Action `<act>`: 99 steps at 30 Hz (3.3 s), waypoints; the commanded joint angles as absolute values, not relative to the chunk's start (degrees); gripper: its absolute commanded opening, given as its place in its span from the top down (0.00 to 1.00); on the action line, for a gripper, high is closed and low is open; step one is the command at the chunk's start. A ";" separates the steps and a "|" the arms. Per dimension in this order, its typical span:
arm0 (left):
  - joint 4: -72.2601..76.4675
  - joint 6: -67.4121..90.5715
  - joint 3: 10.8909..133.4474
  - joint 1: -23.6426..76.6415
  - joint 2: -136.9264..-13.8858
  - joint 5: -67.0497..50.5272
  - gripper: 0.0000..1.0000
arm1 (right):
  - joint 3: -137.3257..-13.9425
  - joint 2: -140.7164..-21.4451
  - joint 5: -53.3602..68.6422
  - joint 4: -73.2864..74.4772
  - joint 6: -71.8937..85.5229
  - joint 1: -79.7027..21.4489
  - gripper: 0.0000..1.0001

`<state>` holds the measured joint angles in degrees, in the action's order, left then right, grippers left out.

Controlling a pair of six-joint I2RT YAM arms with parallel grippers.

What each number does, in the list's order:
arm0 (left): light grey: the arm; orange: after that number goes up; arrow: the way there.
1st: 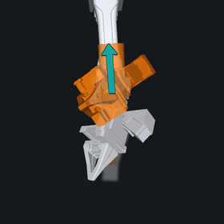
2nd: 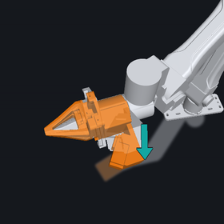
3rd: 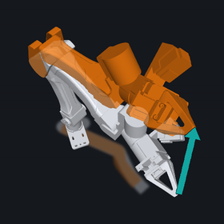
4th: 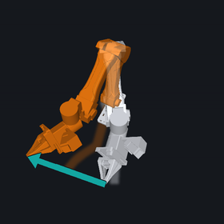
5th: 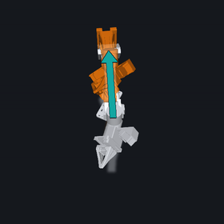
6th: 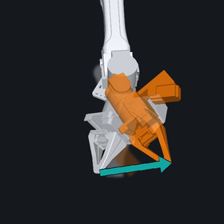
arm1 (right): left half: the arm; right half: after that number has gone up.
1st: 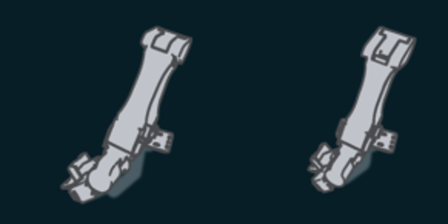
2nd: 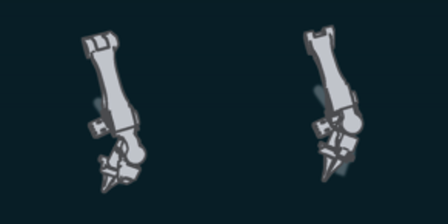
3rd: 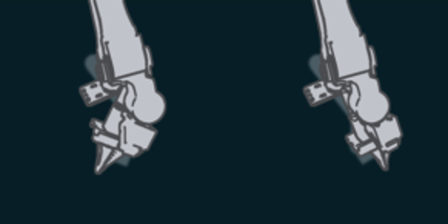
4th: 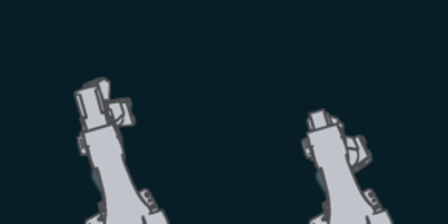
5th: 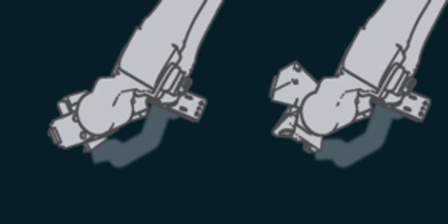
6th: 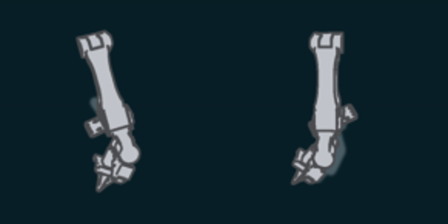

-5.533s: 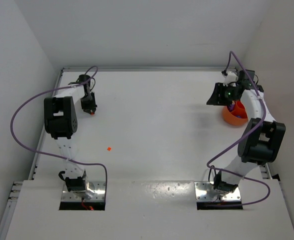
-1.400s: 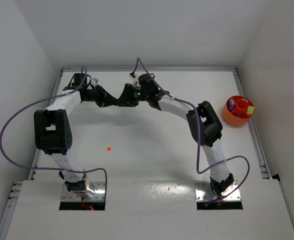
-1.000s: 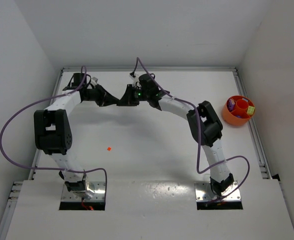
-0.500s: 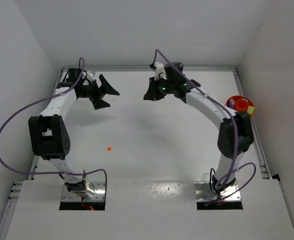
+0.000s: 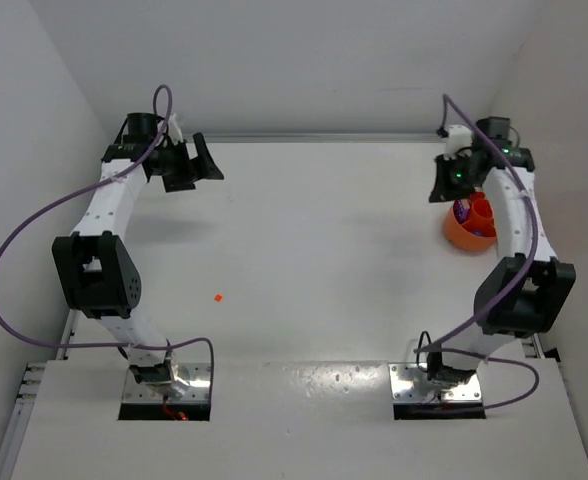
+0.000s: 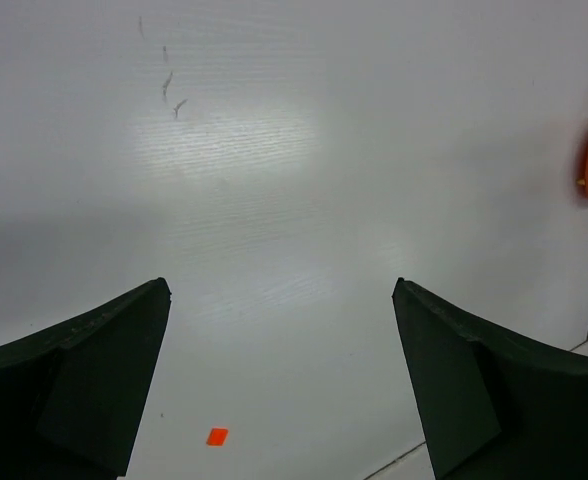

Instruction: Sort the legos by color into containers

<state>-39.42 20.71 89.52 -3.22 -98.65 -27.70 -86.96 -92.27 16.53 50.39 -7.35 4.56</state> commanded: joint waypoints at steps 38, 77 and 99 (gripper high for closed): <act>-46.58 6.15 90.62 -0.97 -98.00 -25.40 0.00 | -113.12 -116.98 8.61 63.36 -12.74 27.07 0.60; -50.98 -88.49 44.92 12.66 -73.64 -28.04 0.58 | -83.15 -98.27 26.98 56.69 -16.62 10.11 0.29; -48.96 -88.33 45.88 16.08 -84.90 -27.42 0.51 | -81.56 -97.73 26.98 56.16 -16.08 10.11 0.30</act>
<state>-50.33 -87.55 45.36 15.46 -84.03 -25.71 -81.43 -100.12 25.74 57.19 -16.38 10.61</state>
